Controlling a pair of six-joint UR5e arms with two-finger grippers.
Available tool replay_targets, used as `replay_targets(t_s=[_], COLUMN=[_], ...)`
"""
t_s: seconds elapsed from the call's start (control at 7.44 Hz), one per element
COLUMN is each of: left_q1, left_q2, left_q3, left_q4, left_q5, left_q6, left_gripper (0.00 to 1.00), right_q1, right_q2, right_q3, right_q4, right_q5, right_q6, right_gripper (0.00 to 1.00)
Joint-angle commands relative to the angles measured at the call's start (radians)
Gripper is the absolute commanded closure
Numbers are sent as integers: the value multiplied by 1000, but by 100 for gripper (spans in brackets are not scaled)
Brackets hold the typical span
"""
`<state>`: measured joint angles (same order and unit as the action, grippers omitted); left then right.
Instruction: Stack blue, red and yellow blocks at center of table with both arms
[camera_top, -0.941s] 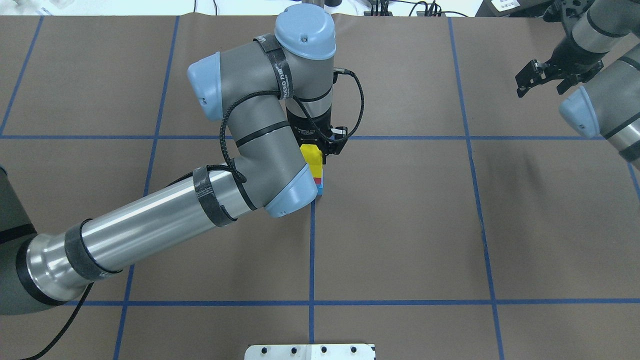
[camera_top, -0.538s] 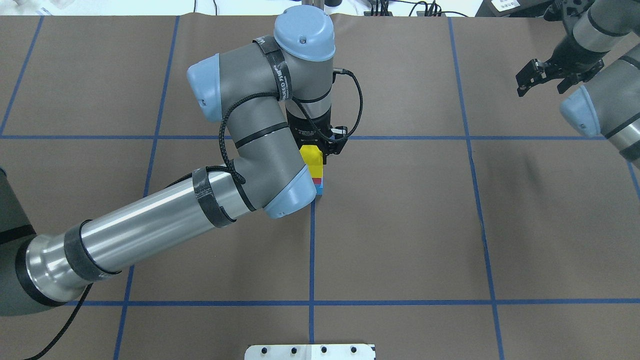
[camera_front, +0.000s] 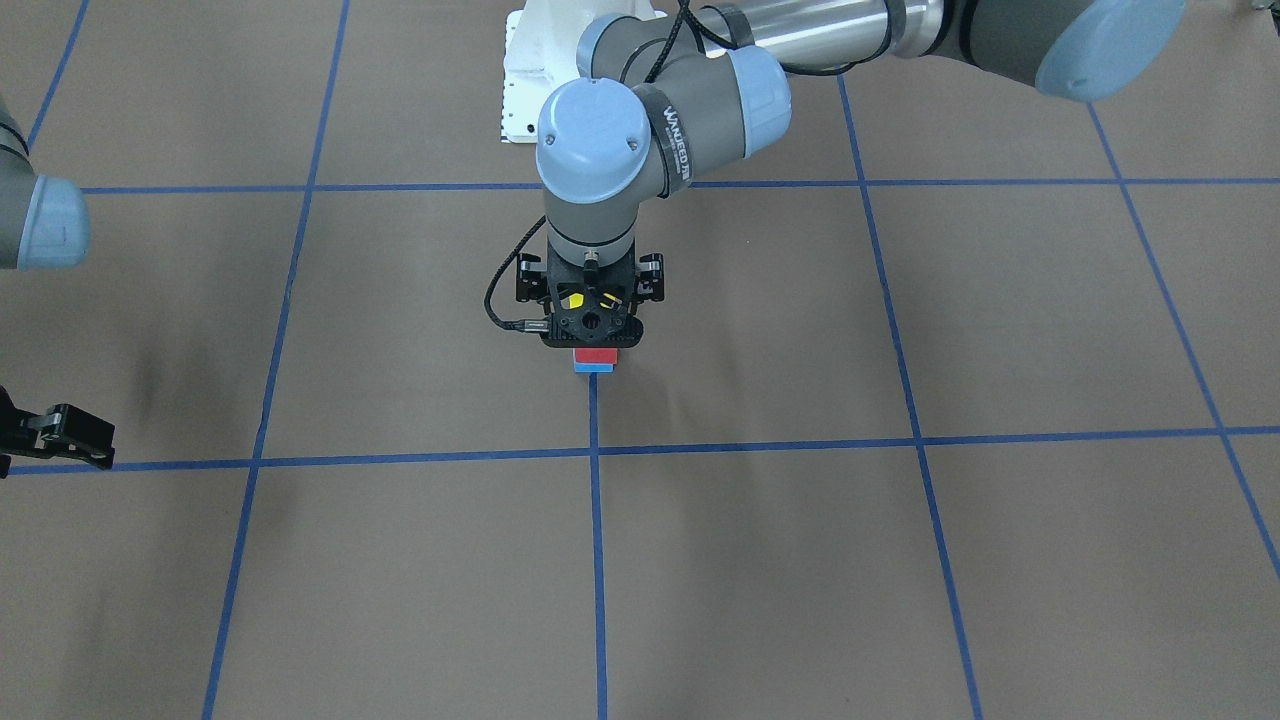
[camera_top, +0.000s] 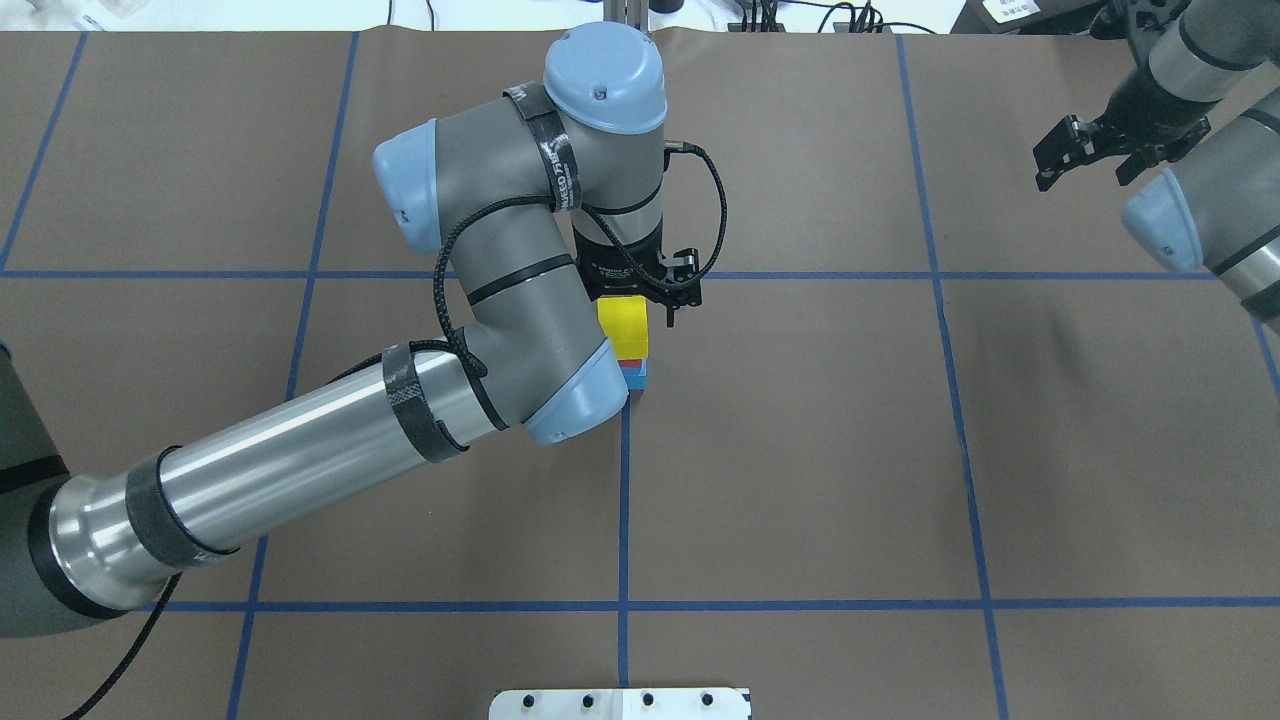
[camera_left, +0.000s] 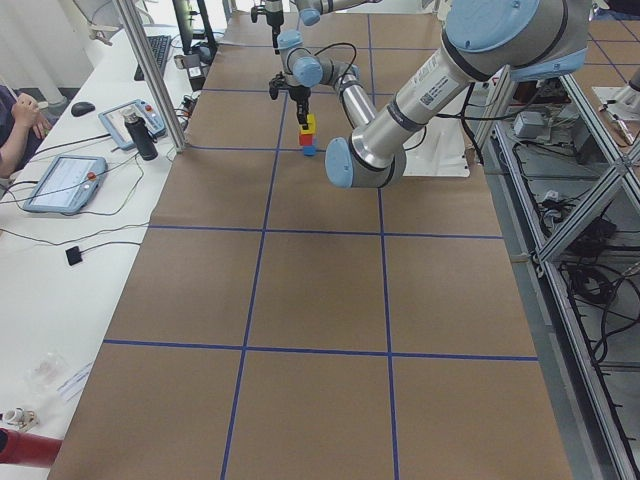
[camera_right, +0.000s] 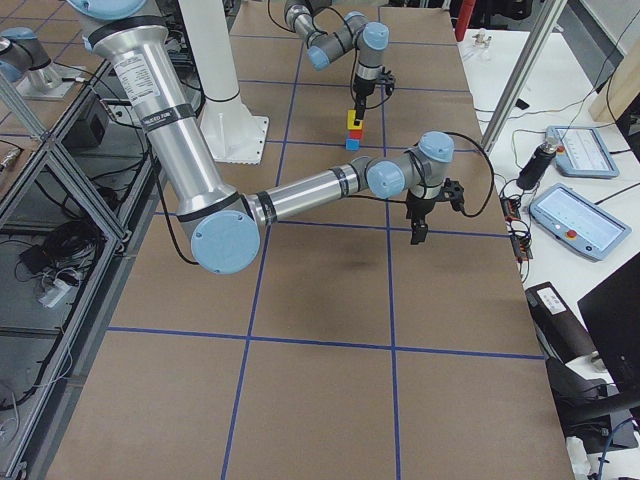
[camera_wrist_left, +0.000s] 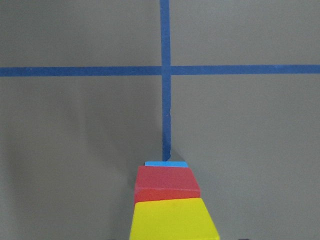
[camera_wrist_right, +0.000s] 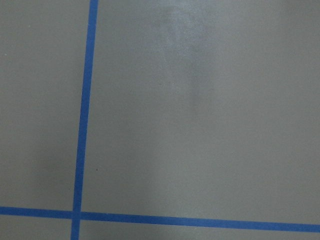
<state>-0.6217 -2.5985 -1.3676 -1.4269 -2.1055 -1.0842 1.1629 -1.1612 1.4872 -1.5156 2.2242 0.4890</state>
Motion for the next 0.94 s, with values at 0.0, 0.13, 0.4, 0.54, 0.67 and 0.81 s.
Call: replay_targets(t_s=[0.0, 0.13, 0.4, 0.54, 0.67, 0.81], left_q1=[-1, -15, -62, -106, -154, -224], left_q2=[0, 0, 53, 183, 375, 552], left_q3=[-8, -52, -266, -463, -651, -751], left_q4=[5, 14, 182, 233, 233, 233], left_q5=[-1, -4, -2, -2, -1, -2], left_q6=[0, 0, 35, 90, 197, 380], left_gripper=[1, 1, 0, 0, 0, 0], right_q1=[6, 17, 30, 37, 47, 60], right_q2=[0, 2, 2, 2, 0, -8], right_q3=[-1, 1, -1, -2, -2, -4], right_q4=[-2, 0, -2, -2, -6, -6], right_q5=[2, 12, 26, 26, 26, 25], right_q6=[-1, -4, -10, -18, -51, -85], right_gripper=[1, 1, 1, 1, 1, 1])
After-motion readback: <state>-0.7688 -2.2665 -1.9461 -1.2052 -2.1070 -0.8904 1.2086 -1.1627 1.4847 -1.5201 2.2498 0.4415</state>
